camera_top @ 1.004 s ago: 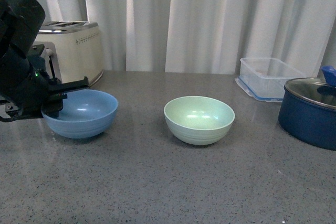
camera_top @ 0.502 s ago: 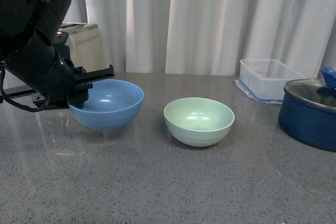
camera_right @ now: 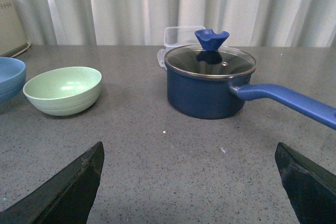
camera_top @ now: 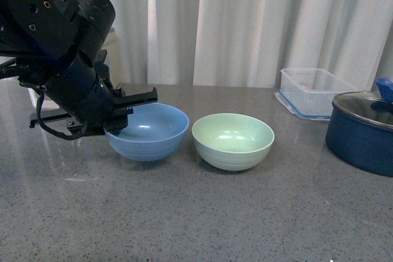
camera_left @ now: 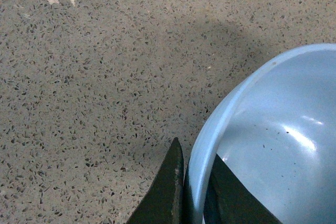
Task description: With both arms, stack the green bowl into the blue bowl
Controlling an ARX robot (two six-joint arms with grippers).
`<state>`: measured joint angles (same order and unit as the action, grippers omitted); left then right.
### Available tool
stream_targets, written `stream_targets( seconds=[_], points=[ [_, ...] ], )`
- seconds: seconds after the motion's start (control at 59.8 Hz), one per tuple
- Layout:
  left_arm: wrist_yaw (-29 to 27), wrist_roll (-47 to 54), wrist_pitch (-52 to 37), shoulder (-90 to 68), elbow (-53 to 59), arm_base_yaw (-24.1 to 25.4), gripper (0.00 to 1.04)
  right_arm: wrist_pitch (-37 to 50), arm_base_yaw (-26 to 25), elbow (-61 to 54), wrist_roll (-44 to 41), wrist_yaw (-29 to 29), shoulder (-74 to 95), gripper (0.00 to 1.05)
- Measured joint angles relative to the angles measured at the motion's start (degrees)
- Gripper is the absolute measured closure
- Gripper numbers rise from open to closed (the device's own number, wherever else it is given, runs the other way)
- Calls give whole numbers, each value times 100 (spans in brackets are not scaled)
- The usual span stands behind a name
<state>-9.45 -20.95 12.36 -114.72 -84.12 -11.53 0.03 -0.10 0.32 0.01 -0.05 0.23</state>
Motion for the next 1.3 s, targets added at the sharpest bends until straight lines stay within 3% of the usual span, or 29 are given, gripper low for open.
stream_targets(
  seconds=[0.703,0.937,1.087,1.188,1.238,1.305],
  points=[
    [-33,-15,-79,-315,-146,-44,99,0,0,0,0,0,0,10],
    [-9,35,-177,-234,-61,-55,58,0,0,0,0,0,0,10],
    [-470,546,-811,549,671,-52,26,0,0,-2,0,0,0,10],
    [-651,844,-1150,1246,1211,-55,10,0,0,0,0,0,0,10],
    [-671,964,-1228,1596,1497,-63,5,0,0,0,0,0,0,10],
    [-695,1049,-1263,2149,1976,-98,8,0,0,0,0,0,0,10]
  ],
)
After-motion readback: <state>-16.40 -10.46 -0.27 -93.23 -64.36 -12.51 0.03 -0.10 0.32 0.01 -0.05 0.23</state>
